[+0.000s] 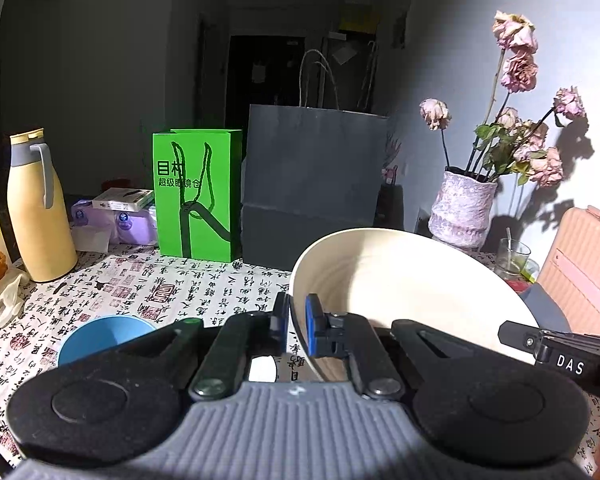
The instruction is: Organize plates and bowls
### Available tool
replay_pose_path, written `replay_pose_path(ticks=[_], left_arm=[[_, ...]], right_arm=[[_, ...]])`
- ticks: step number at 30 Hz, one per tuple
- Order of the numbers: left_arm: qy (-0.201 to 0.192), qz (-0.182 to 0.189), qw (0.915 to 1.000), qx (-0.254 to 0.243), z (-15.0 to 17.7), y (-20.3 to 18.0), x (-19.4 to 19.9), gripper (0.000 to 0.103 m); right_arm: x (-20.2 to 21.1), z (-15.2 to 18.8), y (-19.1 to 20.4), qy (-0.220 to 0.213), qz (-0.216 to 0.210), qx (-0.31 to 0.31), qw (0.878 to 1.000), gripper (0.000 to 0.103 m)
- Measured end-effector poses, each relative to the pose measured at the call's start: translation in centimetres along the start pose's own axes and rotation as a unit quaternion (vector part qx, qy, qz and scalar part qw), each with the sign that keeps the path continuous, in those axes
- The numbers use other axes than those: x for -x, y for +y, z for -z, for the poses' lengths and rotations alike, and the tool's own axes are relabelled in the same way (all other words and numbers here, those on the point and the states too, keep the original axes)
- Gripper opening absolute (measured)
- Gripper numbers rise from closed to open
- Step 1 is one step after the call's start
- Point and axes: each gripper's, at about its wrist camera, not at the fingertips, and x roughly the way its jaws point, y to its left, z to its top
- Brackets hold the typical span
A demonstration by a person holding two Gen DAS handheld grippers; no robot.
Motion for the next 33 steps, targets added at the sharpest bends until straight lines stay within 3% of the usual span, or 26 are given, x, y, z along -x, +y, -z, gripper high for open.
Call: replay_pose_path(ticks=[33], left_arm=[[-0.040, 0.005, 0.9990, 0.019, 4.2, 2.4, 9.0, 0.008]], right_arm=[[8.1, 5.3, 3.0, -0.035, -0.005, 0.008, 0.999, 0.014]])
